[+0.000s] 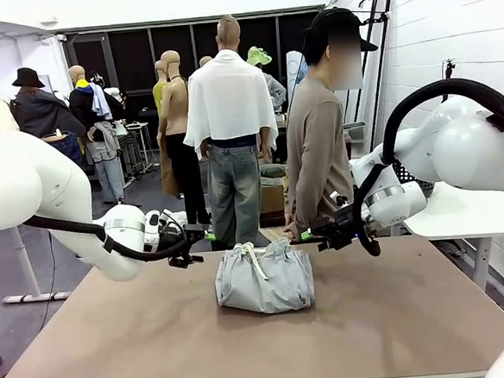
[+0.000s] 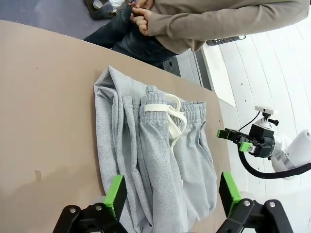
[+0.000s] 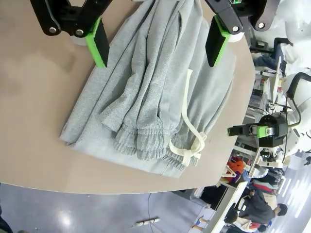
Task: Fold the training pants.
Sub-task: Fold the Training pants in half.
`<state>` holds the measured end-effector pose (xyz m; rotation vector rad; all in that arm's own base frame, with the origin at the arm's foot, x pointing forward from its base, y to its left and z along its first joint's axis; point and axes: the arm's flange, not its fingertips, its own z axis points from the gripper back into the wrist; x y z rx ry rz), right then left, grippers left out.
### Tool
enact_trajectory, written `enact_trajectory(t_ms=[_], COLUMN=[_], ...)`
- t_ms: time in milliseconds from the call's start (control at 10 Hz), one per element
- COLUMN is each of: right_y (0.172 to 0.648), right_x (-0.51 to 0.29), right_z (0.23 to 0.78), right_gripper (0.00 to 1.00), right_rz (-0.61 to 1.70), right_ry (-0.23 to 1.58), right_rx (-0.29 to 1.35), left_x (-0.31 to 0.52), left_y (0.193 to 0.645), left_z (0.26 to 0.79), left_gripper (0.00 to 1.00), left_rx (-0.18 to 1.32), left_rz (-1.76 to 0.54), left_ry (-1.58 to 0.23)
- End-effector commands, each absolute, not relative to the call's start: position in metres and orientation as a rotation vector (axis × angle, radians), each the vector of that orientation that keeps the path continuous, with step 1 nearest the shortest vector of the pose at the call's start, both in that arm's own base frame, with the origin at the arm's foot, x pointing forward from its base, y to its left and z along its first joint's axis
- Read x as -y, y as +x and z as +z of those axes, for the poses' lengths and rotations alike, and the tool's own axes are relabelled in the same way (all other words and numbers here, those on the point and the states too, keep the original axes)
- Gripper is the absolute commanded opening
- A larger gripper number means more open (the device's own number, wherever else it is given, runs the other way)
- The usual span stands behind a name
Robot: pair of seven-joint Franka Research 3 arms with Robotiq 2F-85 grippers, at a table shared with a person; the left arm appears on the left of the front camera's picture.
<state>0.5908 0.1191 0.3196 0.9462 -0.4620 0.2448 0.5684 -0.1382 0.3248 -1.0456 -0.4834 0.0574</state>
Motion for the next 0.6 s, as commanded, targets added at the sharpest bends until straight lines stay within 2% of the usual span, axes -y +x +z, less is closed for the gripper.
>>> enact_trajectory(t_ms=[0, 500], right_y=[0.5908, 0.5908], right_x=[-0.1200, -0.1200], right_z=[0.3194, 0.3194], right_gripper=[1.00, 1.00], right_rz=[0.244, 0.244], right_ry=[0.945, 0.945], right_rx=[0.460, 0.460], left_x=[0.1372, 0.1372], left_y=[0.5670, 0.5670], left_z=[0.3262, 0.3262], left_gripper=[1.00, 1.00], left_rx=[0.499, 0.499], left_rz=[0.065, 0.065], left_ry=[-1.053, -1.053])
